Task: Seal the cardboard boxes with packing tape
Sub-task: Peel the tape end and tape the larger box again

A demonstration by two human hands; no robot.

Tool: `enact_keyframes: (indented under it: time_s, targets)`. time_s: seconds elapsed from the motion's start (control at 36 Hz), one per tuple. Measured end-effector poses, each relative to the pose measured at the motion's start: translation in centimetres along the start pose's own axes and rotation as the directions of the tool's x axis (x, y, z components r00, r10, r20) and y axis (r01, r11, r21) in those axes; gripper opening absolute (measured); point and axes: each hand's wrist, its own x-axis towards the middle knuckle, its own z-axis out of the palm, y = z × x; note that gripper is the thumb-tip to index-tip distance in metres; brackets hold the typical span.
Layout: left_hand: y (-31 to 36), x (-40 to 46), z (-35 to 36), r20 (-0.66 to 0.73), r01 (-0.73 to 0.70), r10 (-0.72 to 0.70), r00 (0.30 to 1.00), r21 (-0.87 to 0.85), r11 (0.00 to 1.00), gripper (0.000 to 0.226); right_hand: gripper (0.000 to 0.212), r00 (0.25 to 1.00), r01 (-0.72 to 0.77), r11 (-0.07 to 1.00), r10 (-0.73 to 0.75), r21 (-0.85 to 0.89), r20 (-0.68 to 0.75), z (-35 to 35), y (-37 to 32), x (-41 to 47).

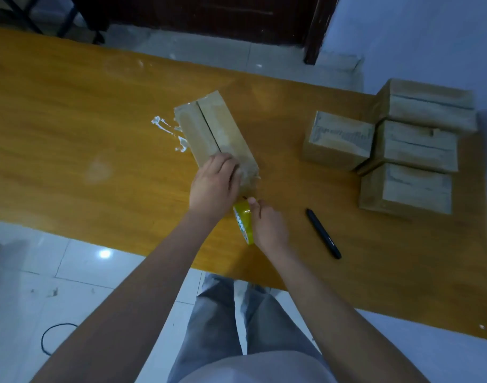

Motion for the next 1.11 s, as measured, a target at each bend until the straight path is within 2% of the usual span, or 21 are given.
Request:
enact_keyframes:
  time_s: [0.11,0.19,0.25,0.31,0.39,0.44,0.5,0.58,0.61,0.69,0.78,0.86,0.94,1.11]
  targets:
    - [0.6,-2.5,0.2,0.185,-0.033,-0.011,0.983,0.234,0.972,0.069,0.05,0.997,0.035,0.964,-0.053,0.264,0.063,-0.3,0.3,-0.3]
    - [0.7,-3.1,0.4,0.249,-0.033,-0.046,0.967,0.301,0.953,0.091,0.044,0.991,0.033,0.935,-0.076,0.353,0.108,-0.9,1.2,-0.8]
    - [0.8,-2.9,0.3,0.268,-0.021,-0.069,0.961,0.321,0.947,0.101,0.04,0.997,0.043,0.928,-0.063,0.369,0.041,-1.6,2.3,-1.0]
    - [0.9,-2.8,0.3,0.267,-0.026,-0.069,0.961,0.336,0.941,0.105,0.034,0.995,0.042,0.965,-0.017,0.26,-0.099,-2.4,4.2,-0.9]
    - [0.9,-2.9,0.4,0.273,-0.024,-0.078,0.959,0.354,0.935,0.11,0.033,0.96,-0.084,0.995,0.067,-0.053,-0.272,-3.6,7.9,-0.4]
    - [1.0,-2.9,0.4,0.281,-0.025,-0.088,0.956,0.375,0.927,0.112,0.039,0.956,-0.197,0.958,0.142,-0.206,-0.256,-4.1,10.2,-0.3]
    - [1.0,-2.9,0.3,0.288,-0.029,-0.093,0.953,0.394,0.919,0.113,0.039,0.958,-0.247,0.919,0.185,-0.307,-0.217,-4.2,11.6,-0.5]
    - [0.9,-2.8,0.2,0.293,-0.047,-0.086,0.952,0.419,0.907,0.113,0.029,0.973,-0.176,0.905,0.101,-0.387,-0.205,-4.0,12.3,-0.6]
    - [1.0,-2.8,0.1,0.298,-0.054,-0.084,0.951,0.426,0.903,0.113,0.027,0.978,-0.153,0.922,0.091,-0.356,-0.185,-4.1,12.2,-0.6]
    - [0.9,-2.8,0.1,0.315,-0.062,-0.088,0.945,0.437,0.897,0.114,0.024,0.994,-0.09,0.991,0.082,-0.097,-0.076,-5.0,10.6,-0.6]
    - [0.9,-2.9,0.1,0.315,-0.053,-0.101,0.944,0.447,0.893,0.113,0.027,0.993,0.109,0.994,-0.109,0.003,-0.036,-6.2,7.5,-1.2]
    - [1.0,-2.9,0.1,0.316,-0.05,-0.102,0.943,0.438,0.898,0.114,0.028,0.954,0.293,0.955,-0.295,-0.042,-0.048,-6.9,4.3,-2.0]
    - [1.0,-2.9,0.1,0.302,-0.043,-0.097,0.948,0.426,0.904,0.114,0.028,0.913,0.392,0.893,-0.407,-0.22,-0.025,-7.1,2.1,-2.0]
    - [1.1,-3.0,0.2,0.295,-0.02,-0.112,0.949,0.411,0.912,0.111,0.022,0.891,0.432,0.84,-0.453,-0.329,0.015,-6.8,0.7,-1.3]
